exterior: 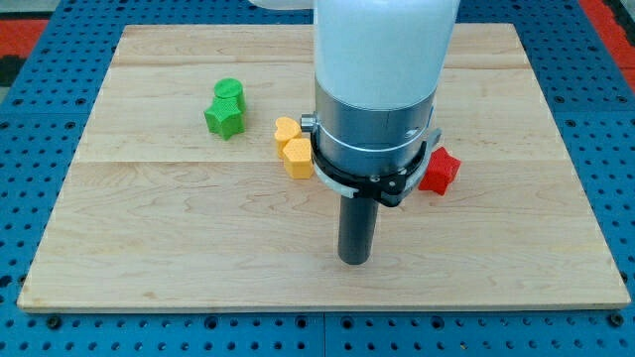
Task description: Push the red circle to the right side of the green circle
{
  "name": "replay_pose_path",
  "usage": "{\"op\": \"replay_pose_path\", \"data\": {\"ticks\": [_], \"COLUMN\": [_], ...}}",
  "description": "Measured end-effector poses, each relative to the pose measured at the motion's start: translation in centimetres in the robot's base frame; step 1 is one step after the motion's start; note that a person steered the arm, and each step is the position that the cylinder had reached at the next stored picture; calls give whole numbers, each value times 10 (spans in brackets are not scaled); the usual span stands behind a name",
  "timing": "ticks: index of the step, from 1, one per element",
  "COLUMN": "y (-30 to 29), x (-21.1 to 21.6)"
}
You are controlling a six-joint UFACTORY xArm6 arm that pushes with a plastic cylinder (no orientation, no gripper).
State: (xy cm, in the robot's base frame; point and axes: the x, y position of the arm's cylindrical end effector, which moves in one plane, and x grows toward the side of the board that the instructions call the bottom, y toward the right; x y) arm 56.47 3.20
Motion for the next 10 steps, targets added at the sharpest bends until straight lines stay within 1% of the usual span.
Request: {"op": "replay_pose_path", "data": {"ticks": [1,2,3,4,5,6,7,8,10], "y": [0,46,79,54,38,20,-5,-22,-21], "x": [0,-25,-30,-65,-89,-127,-142,-144,-193]}}
